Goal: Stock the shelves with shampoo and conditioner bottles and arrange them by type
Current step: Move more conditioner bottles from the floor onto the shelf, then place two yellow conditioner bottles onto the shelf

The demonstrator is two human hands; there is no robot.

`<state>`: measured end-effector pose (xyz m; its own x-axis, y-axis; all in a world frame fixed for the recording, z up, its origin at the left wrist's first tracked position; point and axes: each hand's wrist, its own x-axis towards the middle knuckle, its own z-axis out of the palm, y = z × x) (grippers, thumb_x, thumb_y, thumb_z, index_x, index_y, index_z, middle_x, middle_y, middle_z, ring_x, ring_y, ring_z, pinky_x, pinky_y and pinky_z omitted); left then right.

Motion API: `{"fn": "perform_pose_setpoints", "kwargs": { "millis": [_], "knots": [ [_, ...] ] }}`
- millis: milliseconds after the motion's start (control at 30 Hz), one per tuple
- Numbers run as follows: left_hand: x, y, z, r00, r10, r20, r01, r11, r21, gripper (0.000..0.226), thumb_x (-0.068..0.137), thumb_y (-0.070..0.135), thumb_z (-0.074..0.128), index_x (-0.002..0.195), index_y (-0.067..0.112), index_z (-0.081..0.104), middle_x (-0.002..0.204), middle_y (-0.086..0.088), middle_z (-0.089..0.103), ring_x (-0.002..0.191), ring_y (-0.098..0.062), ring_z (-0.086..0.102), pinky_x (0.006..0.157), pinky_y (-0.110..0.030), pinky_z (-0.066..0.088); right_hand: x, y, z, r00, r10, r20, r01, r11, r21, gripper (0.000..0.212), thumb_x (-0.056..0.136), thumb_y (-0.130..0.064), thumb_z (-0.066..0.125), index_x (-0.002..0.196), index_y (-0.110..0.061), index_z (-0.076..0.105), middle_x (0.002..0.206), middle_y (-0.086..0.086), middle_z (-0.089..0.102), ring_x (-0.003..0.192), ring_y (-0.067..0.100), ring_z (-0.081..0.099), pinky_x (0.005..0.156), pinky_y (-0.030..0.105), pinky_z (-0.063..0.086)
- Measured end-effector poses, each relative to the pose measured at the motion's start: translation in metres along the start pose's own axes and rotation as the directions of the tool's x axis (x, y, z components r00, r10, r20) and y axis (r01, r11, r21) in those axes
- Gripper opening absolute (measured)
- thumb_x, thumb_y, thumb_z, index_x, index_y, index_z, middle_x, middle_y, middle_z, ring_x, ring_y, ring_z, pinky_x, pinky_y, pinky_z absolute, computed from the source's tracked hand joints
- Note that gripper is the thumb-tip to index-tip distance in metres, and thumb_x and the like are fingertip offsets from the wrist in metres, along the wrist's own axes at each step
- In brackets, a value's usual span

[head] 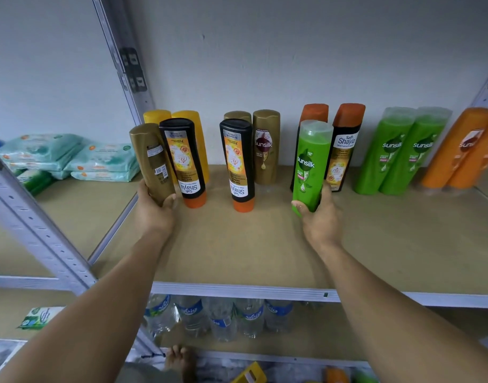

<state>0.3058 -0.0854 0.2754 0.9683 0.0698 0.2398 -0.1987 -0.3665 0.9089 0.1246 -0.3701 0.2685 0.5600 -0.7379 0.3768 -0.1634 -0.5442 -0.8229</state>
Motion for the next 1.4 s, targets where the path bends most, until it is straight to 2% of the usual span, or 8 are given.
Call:
{"fn": "perform_pose_setpoints", "kwargs": {
  "millis": [400, 500, 600, 733, 1033, 1167, 1233, 1400],
  "knots": [
    [-0.002, -0.003, -0.005, 0.999, -0.045, 0.030, 0.038, 0.978, 0.206, 0.055, 0.089, 0.026, 0.066, 0.137, 0.021, 0.040, 0.129, -0.008, 0.063, 0.117, -0.037, 0.058, 0.093, -0.048, 0.049, -0.002, -0.007, -0.005, 0.999, 0.040, 0.019, -0.040, 0.999, 0.007, 0.064, 0.085, -0.031, 0.082, 0.140, -0.017, 0.052, 0.119, 0.005, 0.071, 0.104, 0.027, 0.064, 0.075, 0.019, 0.038],
    [-0.010, -0.008, -0.009, 0.995, -0.043, 0.087, 0.008, 0.929, 0.369, 0.070, 0.088, 0.033, 0.061, 0.148, 0.019, 0.028, 0.143, -0.015, 0.052, 0.132, -0.042, 0.046, 0.113, -0.058, 0.034, -0.006, -0.007, -0.009, 0.997, 0.067, 0.032, -0.067, 0.998, -0.019, 0.055, 0.084, -0.029, 0.081, 0.133, -0.015, 0.059, 0.117, 0.007, 0.071, 0.104, 0.028, 0.065, 0.077, 0.020, 0.040],
    [-0.035, -0.006, -0.014, 0.991, -0.033, 0.131, -0.050, 0.811, 0.583, 0.075, 0.095, 0.042, 0.054, 0.154, 0.011, 0.021, 0.154, -0.020, 0.037, 0.144, -0.039, 0.032, 0.121, -0.056, 0.016, -0.019, -0.003, -0.018, 0.988, 0.111, 0.111, -0.089, 0.979, -0.185, 0.056, 0.084, -0.030, 0.080, 0.132, -0.012, 0.059, 0.125, 0.013, 0.063, 0.113, 0.033, 0.060, 0.088, 0.031, 0.046],
    [-0.074, 0.001, -0.022, 0.958, -0.033, 0.285, -0.201, 0.630, 0.750, 0.069, 0.098, 0.057, 0.033, 0.151, 0.013, 0.035, 0.159, -0.014, 0.034, 0.149, -0.033, 0.025, 0.120, -0.055, 0.018, -0.050, 0.005, -0.041, 0.964, 0.098, 0.248, 0.058, 0.830, -0.555, 0.061, 0.090, -0.055, 0.061, 0.137, -0.016, 0.057, 0.142, 0.011, 0.052, 0.132, 0.033, 0.047, 0.110, 0.043, 0.038],
    [-0.198, 0.005, -0.031, 0.838, 0.237, 0.492, -0.513, 0.649, 0.562, 0.066, 0.098, 0.065, 0.021, 0.151, 0.029, 0.040, 0.163, 0.000, 0.029, 0.154, -0.026, 0.013, 0.121, -0.058, 0.006, -0.141, 0.009, -0.114, 0.877, -0.076, 0.474, 0.377, 0.721, -0.582, 0.084, 0.090, -0.072, 0.014, 0.155, -0.024, 0.037, 0.164, 0.008, 0.029, 0.153, 0.028, 0.021, 0.125, 0.046, 0.015],
    [-0.248, -0.007, -0.035, 0.762, 0.313, 0.567, -0.606, 0.655, 0.452, 0.075, 0.099, 0.066, 0.030, 0.161, 0.029, 0.012, 0.170, 0.003, -0.005, 0.155, -0.023, -0.016, 0.124, -0.054, 0.004, -0.186, 0.029, -0.140, 0.820, -0.125, 0.558, 0.487, 0.663, -0.568, 0.073, 0.097, -0.066, 0.037, 0.158, -0.027, 0.028, 0.171, 0.005, -0.005, 0.157, 0.026, -0.005, 0.123, 0.054, 0.019],
    [-0.268, -0.013, -0.033, 0.746, 0.310, 0.589, -0.609, 0.676, 0.415, 0.079, 0.100, 0.063, 0.039, 0.162, 0.030, 0.003, 0.167, 0.006, -0.022, 0.153, -0.021, -0.023, 0.122, -0.050, -0.001, -0.203, 0.038, -0.145, 0.801, -0.118, 0.587, 0.499, 0.675, -0.544, 0.064, 0.097, -0.060, 0.051, 0.151, -0.027, 0.042, 0.170, 0.005, -0.011, 0.156, 0.031, 0.001, 0.120, 0.057, 0.026],
    [-0.308, -0.049, -0.019, 0.642, 0.119, 0.758, -0.597, 0.698, 0.396, 0.077, 0.101, 0.058, 0.041, 0.161, 0.035, -0.001, 0.167, 0.010, -0.021, 0.155, -0.017, -0.015, 0.125, -0.052, -0.003, -0.236, 0.081, -0.138, 0.700, 0.189, 0.689, 0.337, 0.762, -0.552, 0.066, 0.097, -0.052, 0.054, 0.155, -0.029, 0.033, 0.164, 0.005, 0.028, 0.145, 0.029, 0.035, 0.116, 0.043, 0.035]
  ]
}}
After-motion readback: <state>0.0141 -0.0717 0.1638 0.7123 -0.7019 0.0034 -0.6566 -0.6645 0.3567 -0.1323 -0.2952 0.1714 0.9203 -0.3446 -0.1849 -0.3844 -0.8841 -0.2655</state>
